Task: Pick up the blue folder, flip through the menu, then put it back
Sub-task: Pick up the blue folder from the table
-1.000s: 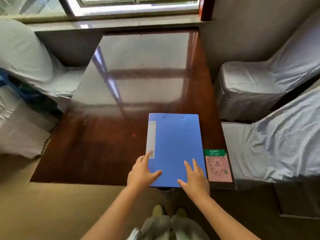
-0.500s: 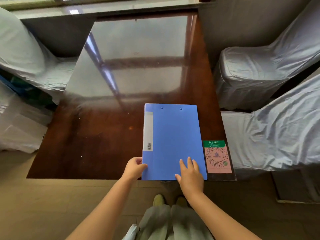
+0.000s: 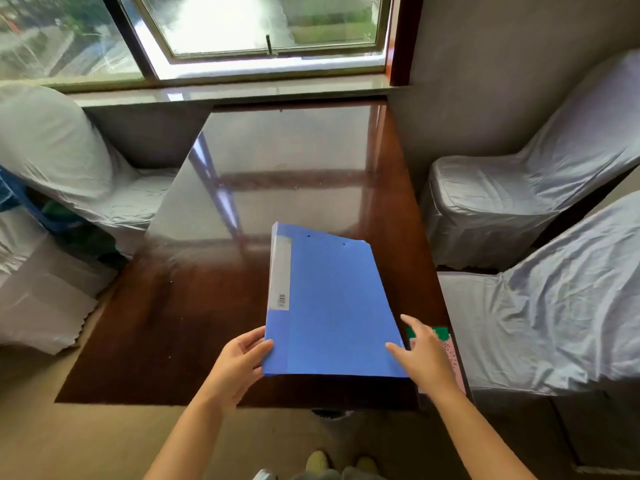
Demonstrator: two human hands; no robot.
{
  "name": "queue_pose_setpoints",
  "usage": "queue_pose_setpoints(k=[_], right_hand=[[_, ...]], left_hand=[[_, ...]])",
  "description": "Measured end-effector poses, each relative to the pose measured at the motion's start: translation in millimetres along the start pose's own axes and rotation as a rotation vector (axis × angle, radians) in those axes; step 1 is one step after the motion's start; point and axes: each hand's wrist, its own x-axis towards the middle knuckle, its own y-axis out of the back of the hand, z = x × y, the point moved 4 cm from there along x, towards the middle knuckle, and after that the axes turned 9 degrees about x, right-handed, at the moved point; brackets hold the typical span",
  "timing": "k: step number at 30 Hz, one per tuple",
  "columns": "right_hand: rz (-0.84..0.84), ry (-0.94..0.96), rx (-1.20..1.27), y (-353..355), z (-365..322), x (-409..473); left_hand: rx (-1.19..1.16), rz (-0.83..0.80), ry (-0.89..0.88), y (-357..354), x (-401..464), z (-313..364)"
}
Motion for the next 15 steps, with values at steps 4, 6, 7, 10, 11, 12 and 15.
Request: queue_pose_setpoints(k=[4,6,7,10,11,12,15], right_hand=[[-0.203,-0.205,0.536,30.6,-12.5,13.3],[-0.321,-0.161,0.726,38.4,-23.4,12.8],[-0.365,-0.108,0.772,41.2,-28.5,12.2],[-0.388,0.036,0.835,46.1,-37.5,9.2],[-0.354,0.069,0.839,47.9,-39.1,8.5],[-0.316,0.099,0.840,49.7,-40.8,8.1],[-0.250,0.144,0.837,53.3,-45.4,7.8]], left_hand=[[-0.066,-0.052,-0.105,5.6,-5.1,24.5],[-0.085,-0.112,-0.159,4.5,-7.3,36.3],[-0.087,-0.133,-0.183,3.3,-7.8,42.2],[-0.014,-0.131,-0.285,-1.0,-8.7,62.3],[0.046,-0.130,-0.337,-3.4,-8.8,69.0],[0.119,-0.138,-0.389,-7.1,-9.3,75.5],[0.517,-0.100,-0.541,-21.8,-9.0,85.8]])
